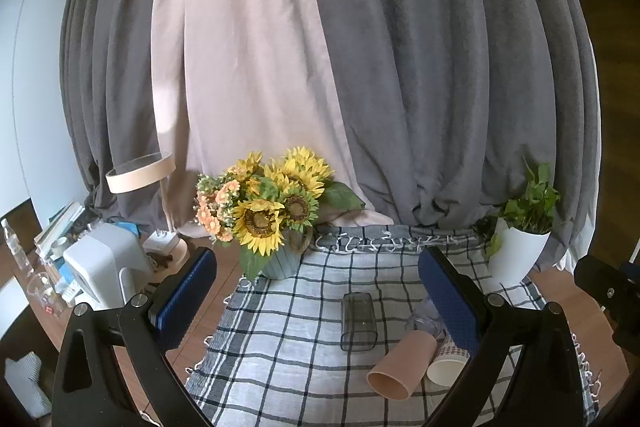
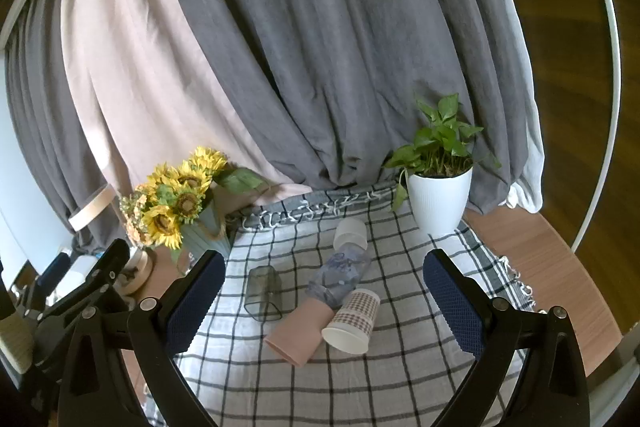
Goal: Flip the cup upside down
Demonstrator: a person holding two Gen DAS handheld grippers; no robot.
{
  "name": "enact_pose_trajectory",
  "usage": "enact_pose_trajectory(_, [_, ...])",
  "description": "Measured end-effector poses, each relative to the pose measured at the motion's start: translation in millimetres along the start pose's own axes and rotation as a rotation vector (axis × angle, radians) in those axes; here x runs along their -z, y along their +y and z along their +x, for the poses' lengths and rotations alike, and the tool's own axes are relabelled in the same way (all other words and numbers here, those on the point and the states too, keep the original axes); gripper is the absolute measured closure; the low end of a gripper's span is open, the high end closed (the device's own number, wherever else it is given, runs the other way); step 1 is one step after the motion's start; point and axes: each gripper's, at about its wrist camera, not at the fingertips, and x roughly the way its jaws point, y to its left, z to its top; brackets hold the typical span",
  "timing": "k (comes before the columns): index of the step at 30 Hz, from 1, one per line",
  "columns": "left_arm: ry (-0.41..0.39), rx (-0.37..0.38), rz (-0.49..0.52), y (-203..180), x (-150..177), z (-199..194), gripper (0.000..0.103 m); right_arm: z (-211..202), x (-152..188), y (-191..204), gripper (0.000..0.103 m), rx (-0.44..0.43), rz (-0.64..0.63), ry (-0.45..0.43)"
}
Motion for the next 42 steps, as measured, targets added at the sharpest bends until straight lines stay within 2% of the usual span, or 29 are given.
enact_pose_trajectory(42, [0.032, 0.033, -0.024, 6, 3, 11, 0.000, 9, -2, 2, 0.003, 0.005, -0.003, 0.014])
